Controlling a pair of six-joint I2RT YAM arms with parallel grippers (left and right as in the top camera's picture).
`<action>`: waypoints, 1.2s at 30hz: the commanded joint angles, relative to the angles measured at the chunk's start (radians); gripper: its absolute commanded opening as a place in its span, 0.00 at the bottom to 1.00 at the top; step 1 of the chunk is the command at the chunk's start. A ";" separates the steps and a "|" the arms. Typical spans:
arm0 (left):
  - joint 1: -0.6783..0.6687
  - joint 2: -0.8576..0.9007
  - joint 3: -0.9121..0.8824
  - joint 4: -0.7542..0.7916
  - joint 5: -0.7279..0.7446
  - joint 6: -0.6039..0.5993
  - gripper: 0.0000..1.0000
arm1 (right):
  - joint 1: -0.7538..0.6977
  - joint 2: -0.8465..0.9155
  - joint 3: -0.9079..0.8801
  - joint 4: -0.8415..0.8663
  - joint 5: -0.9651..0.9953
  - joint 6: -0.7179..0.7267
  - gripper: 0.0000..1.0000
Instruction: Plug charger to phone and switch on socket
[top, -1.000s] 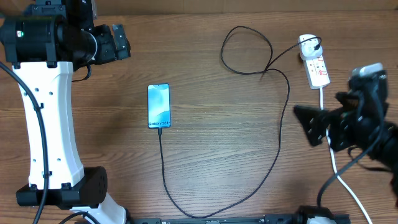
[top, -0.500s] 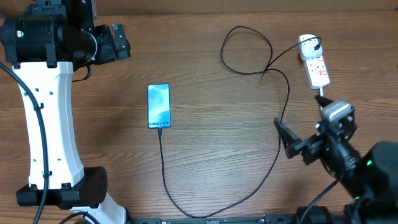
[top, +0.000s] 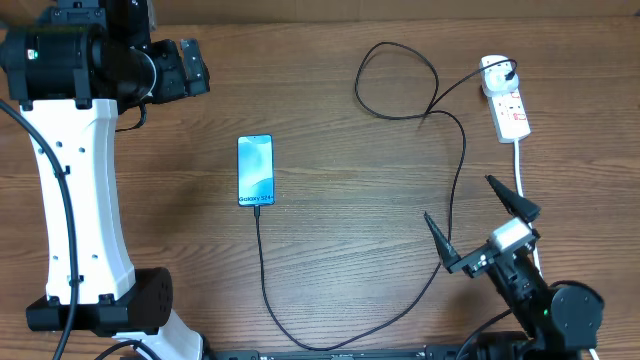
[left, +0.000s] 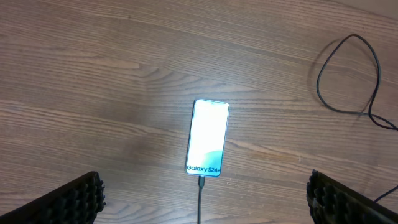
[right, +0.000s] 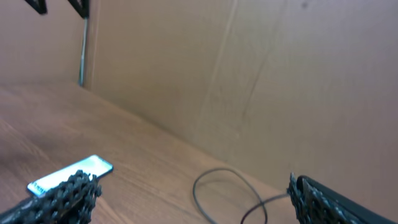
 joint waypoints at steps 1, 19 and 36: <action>-0.002 -0.020 0.008 0.001 -0.007 -0.006 1.00 | 0.010 -0.071 -0.071 0.045 -0.010 0.003 1.00; -0.002 -0.020 0.008 0.001 -0.007 -0.006 1.00 | 0.037 -0.182 -0.259 0.102 0.010 -0.006 1.00; -0.002 -0.020 0.008 0.001 -0.007 -0.006 1.00 | 0.038 -0.182 -0.307 0.010 0.018 0.115 1.00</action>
